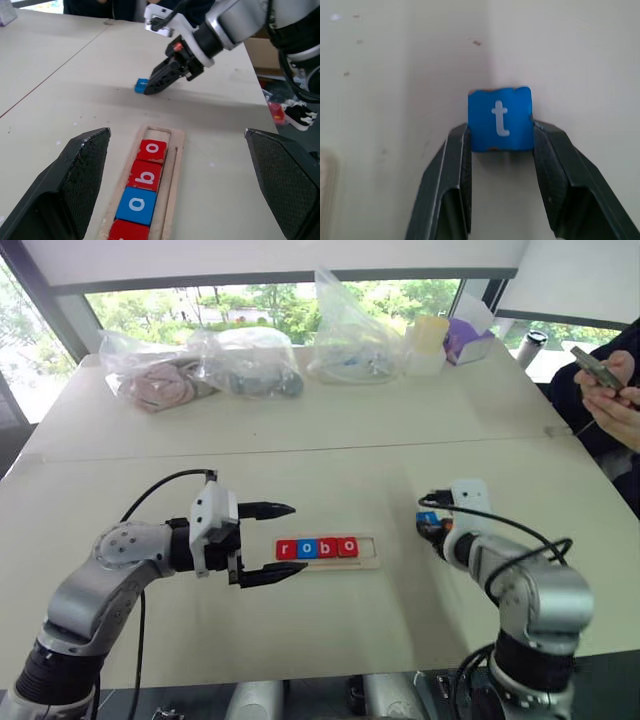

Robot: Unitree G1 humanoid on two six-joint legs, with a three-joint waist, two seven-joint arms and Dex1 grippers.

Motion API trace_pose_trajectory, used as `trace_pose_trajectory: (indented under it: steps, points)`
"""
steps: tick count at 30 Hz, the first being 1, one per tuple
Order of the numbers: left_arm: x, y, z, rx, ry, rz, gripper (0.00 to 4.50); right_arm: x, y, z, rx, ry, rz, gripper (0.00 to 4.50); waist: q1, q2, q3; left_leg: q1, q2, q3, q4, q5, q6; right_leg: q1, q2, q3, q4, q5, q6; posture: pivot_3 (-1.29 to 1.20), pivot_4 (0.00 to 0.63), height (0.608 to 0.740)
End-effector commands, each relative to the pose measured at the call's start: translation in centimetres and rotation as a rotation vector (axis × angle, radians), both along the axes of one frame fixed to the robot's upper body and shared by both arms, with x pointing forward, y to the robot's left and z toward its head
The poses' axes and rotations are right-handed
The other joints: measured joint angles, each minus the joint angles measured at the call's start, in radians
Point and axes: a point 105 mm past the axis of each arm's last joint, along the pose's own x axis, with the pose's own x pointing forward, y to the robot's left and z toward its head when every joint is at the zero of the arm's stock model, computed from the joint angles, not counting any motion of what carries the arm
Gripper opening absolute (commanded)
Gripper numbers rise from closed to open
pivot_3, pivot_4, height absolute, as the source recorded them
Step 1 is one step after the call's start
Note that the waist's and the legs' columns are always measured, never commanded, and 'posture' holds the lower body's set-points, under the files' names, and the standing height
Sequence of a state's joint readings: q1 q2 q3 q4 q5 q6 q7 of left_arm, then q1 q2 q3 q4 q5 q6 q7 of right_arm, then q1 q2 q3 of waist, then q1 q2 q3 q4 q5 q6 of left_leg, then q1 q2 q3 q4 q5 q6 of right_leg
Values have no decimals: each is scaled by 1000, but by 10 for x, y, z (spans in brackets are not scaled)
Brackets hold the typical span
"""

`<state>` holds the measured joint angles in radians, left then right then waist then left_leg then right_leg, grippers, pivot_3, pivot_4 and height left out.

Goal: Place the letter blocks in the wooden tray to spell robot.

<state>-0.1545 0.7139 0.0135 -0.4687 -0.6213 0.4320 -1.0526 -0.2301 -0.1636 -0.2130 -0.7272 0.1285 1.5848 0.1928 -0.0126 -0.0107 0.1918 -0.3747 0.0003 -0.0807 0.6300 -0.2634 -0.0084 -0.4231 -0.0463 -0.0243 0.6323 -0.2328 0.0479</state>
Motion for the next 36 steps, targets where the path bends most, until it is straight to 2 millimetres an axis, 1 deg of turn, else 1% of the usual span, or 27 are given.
trace_pose_trajectory:
  steps: [1,5,10,11,12,13,14,15,16,17,19,22,25,27,29,32,36]
  points:
    - [0,-1,7,-13,-33,-18,4500,-20,13,-7,36,23,43,1142,0,0,0,0,0,0,0,0,0,0,0,0,0,-1,-1,0,150,740]
    - [0,-2,8,-20,-32,-21,4500,-28,16,-11,39,33,47,1142,0,0,0,0,0,0,0,0,0,0,0,0,0,-2,-2,0,150,740]
    - [0,-2,7,-16,-32,-26,4500,-26,16,-7,32,20,63,1142,-1,0,0,0,0,0,0,0,0,0,0,0,0,-2,-2,0,150,740]
    - [1,-2,7,-16,-33,-25,4500,-26,17,-6,34,19,80,1642,-1,0,0,0,0,0,0,0,0,0,0,0,0,-2,-2,0,150,740]
    - [1,-2,7,-15,-34,-25,4500,-24,12,-3,-1,22,126,2197,-1,0,0,0,0,0,0,0,0,0,0,0,0,-2,-2,0,150,740]
    - [1,-2,7,-15,-34,-24,4500,-23,9,-1,-28,27,158,2563,-1,0,0,0,0,0,0,0,0,0,0,0,0,-2,-2,0,150,740]
    - [2,-2,7,-16,-35,-23,4500,-22,6,1,-43,36,199,3081,-1,0,0,0,0,0,0,0,0,0,0,0,0,-2,-2,0,150,740]
    - [2,-2,7,-16,-36,-21,4500,-23,5,6,-76,50,281,3556,0,0,0,0,0,0,0,0,0,0,0,0,-1,-2,-2,0,150,740]
    - [3,-2,7,-17,-37,-20,4500,-24,6,10,-115,63,365,4138,2,1,1,-1,0,0,1,0,0,0,-1,0,-1,-2,-2,0,150,740]
    - [3,-2,7,-18,-39,-18,4500,-24,1,15,-145,73,445,4432,3,1,1,-1,0,1,1,0,0,0,-1,0,-1,-3,-1,0,150,740]
    - [3,-2,7,-19,-41,-15,4500,-20,-8,24,-203,66,543,4432,2,0,1,-1,-1,1,1,0,0,0,-2,0,-2,-4,1,0,150,740]
    - [4,-2,8,-23,-48,-5,4500,-8,-16,40,-280,-18,719,4432,0,0,1,-1,-1,1,1,-1,1,0,-1,0,-3,-4,1,0,150,740]
    - [4,-3,9,-25,-50,-1,4500,-3,-19,44,-336,-77,847,4432,-1,-1,1,-1,0,2,1,-1,2,0,0,0,-2,-4,2,0,150,740]
    - [4,-3,9,-25,-50,4,4500,-9,-19,36,-383,-78,1052,4432,0,-1,2,-1,0,2,1,-1,2,0,0,0,-2,-4,2,0,150,740]
    - [3,-3,9,-26,-52,8,4500,-12,-22,30,-344,-78,1171,4432,1,-2,2,-1,0,2,1,-1,2,0,0,0,-2,-4,3,0,150,740]
    - [3,-3,11,-28,-59,19,4500,2,-31,18,-313,-60,1198,4432,1,-2,2,-1,0,3,2,-1,2,1,0,0,-2,-4,2,0,150,740]
    - [-1,-2,12,-22,-57,18,4500,17,-34,11,-327,-72,1223,4432,0,-2,2,0,0,3,2,-1,2,1,0,1,-1,-3,1,0,150,740]
